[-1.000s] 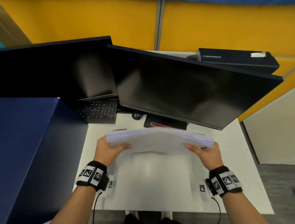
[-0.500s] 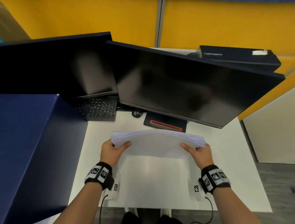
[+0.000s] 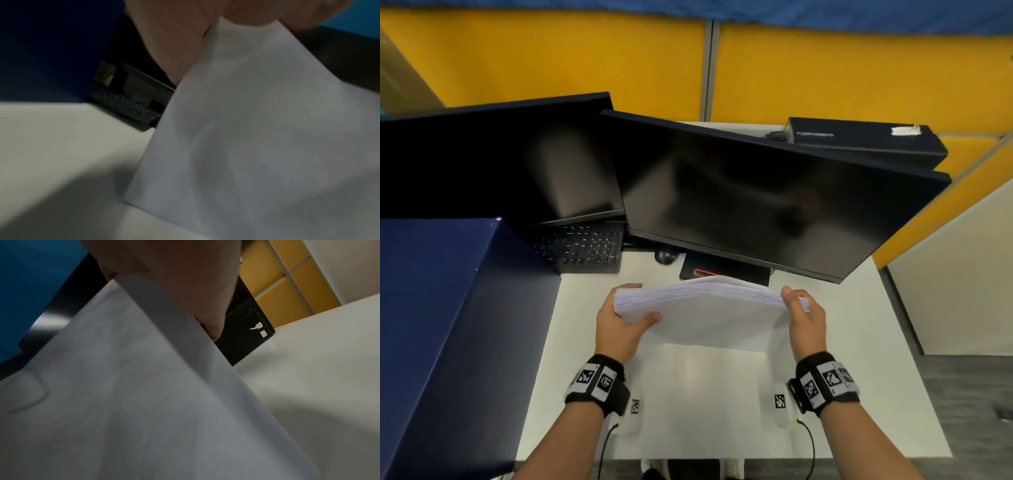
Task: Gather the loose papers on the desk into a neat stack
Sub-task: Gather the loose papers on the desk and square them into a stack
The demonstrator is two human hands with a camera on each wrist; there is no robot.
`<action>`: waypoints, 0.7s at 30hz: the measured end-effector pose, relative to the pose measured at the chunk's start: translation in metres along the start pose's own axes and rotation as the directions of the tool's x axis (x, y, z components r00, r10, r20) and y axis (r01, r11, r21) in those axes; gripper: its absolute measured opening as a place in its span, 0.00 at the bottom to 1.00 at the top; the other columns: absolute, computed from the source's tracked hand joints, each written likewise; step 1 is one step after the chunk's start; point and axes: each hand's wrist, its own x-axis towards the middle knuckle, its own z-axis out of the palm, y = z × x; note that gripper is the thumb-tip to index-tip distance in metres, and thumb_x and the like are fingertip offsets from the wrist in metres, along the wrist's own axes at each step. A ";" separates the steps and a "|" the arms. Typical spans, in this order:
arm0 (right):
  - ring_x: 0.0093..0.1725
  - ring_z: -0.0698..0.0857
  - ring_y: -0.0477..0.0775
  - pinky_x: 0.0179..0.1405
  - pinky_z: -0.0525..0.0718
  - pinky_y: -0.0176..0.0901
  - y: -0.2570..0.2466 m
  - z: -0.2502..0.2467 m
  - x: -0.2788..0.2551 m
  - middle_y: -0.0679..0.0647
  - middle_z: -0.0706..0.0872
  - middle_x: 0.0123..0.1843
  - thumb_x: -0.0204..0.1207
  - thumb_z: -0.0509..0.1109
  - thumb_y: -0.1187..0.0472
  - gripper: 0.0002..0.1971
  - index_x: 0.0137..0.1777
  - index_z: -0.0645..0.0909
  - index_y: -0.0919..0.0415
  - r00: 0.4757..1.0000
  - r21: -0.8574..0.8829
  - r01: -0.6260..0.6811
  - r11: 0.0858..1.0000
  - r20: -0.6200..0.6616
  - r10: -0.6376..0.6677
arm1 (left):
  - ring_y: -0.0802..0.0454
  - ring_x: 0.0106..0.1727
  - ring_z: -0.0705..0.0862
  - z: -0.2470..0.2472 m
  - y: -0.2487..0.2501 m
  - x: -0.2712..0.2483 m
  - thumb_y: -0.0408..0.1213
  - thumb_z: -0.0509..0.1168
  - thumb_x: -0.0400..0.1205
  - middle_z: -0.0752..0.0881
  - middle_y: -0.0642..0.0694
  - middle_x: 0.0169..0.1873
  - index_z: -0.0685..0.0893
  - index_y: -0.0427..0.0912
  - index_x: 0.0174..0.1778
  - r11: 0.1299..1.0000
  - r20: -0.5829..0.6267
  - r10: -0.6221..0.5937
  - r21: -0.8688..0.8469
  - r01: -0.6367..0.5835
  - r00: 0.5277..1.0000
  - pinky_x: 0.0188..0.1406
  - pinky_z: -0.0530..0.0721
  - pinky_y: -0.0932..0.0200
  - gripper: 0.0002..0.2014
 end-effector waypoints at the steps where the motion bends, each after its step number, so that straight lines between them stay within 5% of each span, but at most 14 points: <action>1: 0.40 0.80 0.53 0.41 0.76 0.43 -0.002 -0.003 0.002 0.53 0.83 0.37 0.81 0.68 0.50 0.15 0.36 0.81 0.57 1.000 -0.014 -0.008 1.000 0.020 0.008 | 0.44 0.50 0.89 0.000 0.003 0.000 0.29 0.82 0.69 0.90 0.50 0.45 0.86 0.53 0.47 0.998 -0.009 -0.014 0.058 0.014 1.000 0.52 0.88 0.49 0.18; 3: 0.41 0.82 0.52 0.43 0.78 0.44 -0.008 -0.014 0.005 0.48 0.85 0.36 0.72 0.72 0.36 0.21 0.35 0.82 0.56 0.994 -0.060 0.062 0.996 0.096 -0.056 | 0.50 0.49 0.90 -0.002 0.020 0.005 0.35 0.83 0.70 0.91 0.56 0.40 0.86 0.54 0.42 0.992 -0.036 -0.011 0.125 0.016 0.999 0.54 0.88 0.48 0.13; 6: 0.44 0.86 0.44 0.47 0.83 0.43 -0.032 -0.033 0.009 0.45 0.89 0.41 0.57 0.75 0.26 0.29 0.45 0.86 0.50 0.937 -0.318 0.256 0.913 0.314 -0.153 | 0.67 0.40 0.88 -0.010 0.070 0.017 0.39 0.82 0.71 0.91 0.63 0.34 0.88 0.56 0.38 0.923 0.104 0.233 0.290 -0.253 0.967 0.47 0.86 0.62 0.10; 9: 0.52 0.85 0.34 0.54 0.79 0.28 -0.072 -0.018 0.004 0.34 0.88 0.50 0.57 0.82 0.33 0.34 0.63 0.80 0.40 0.815 -0.494 0.504 0.709 0.543 -0.202 | 0.57 0.38 0.87 0.001 0.136 0.017 0.46 0.80 0.73 0.90 0.54 0.34 0.91 0.49 0.39 0.642 0.402 0.475 0.450 -0.621 0.783 0.41 0.82 0.60 0.07; 11: 0.52 0.85 0.30 0.53 0.79 0.24 -0.087 0.007 -0.002 0.33 0.88 0.53 0.62 0.85 0.46 0.32 0.67 0.79 0.42 0.759 -0.368 0.544 0.754 0.599 -0.255 | 0.50 0.39 0.87 0.025 0.162 0.010 0.49 0.75 0.75 0.90 0.52 0.34 0.90 0.48 0.40 0.390 0.580 0.534 0.477 -0.787 0.616 0.42 0.81 0.55 0.08; 13: 0.38 0.84 0.35 0.40 0.80 0.34 -0.088 0.030 -0.007 0.38 0.88 0.40 0.68 0.82 0.55 0.13 0.52 0.86 0.45 0.751 -0.282 0.562 0.778 0.568 -0.337 | 0.47 0.40 0.87 0.041 0.174 0.002 0.50 0.73 0.76 0.89 0.52 0.33 0.88 0.48 0.39 0.246 0.655 0.571 0.439 -0.864 0.495 0.45 0.78 0.53 0.10; 14: 0.31 0.81 0.40 0.34 0.78 0.40 -0.086 0.036 -0.008 0.43 0.86 0.32 0.70 0.81 0.58 0.05 0.41 0.87 0.48 0.774 -0.256 0.542 0.801 0.522 -0.358 | 0.47 0.42 0.87 0.040 0.174 0.001 0.51 0.74 0.76 0.89 0.53 0.35 0.88 0.48 0.41 0.223 0.625 0.623 0.435 -0.872 0.471 0.48 0.78 0.51 0.10; 16: 0.30 0.82 0.46 0.33 0.80 0.46 -0.074 0.036 -0.008 0.51 0.88 0.29 0.72 0.80 0.62 0.07 0.34 0.88 0.56 0.835 -0.214 0.475 0.854 0.415 -0.360 | 0.49 0.56 0.88 0.021 0.160 0.004 0.56 0.79 0.71 0.90 0.54 0.49 0.90 0.50 0.51 0.285 0.383 0.771 0.507 -0.813 0.509 0.62 0.77 0.45 0.19; 17: 0.33 0.86 0.43 0.37 0.84 0.43 -0.070 0.032 -0.008 0.47 0.91 0.33 0.72 0.80 0.64 0.05 0.36 0.90 0.55 0.864 -0.158 0.417 0.895 0.375 -0.336 | 0.49 0.66 0.84 0.006 0.145 0.006 0.58 0.83 0.65 0.86 0.52 0.61 0.88 0.48 0.62 0.421 0.182 0.789 0.534 -0.733 0.586 0.70 0.75 0.44 0.31; 19: 0.39 0.89 0.33 0.42 0.85 0.31 -0.065 0.023 -0.010 0.34 0.92 0.36 0.71 0.79 0.69 0.11 0.40 0.90 0.49 0.907 -0.036 0.307 0.951 0.314 -0.281 | 0.52 0.81 0.70 -0.019 0.115 0.004 0.48 0.90 0.54 0.71 0.49 0.78 0.69 0.46 0.82 0.818 -0.153 0.535 0.338 -0.465 0.831 0.82 0.66 0.47 0.60; 21: 0.40 0.90 0.32 0.43 0.84 0.27 -0.060 0.019 -0.013 0.32 0.92 0.37 0.71 0.79 0.71 0.13 0.42 0.89 0.48 0.928 0.036 0.248 0.968 0.279 -0.249 | 0.55 0.80 0.72 -0.017 0.092 -0.004 0.33 0.88 0.50 0.72 0.48 0.79 0.62 0.45 0.84 0.969 -0.037 0.246 0.033 -0.245 0.969 0.77 0.73 0.58 0.65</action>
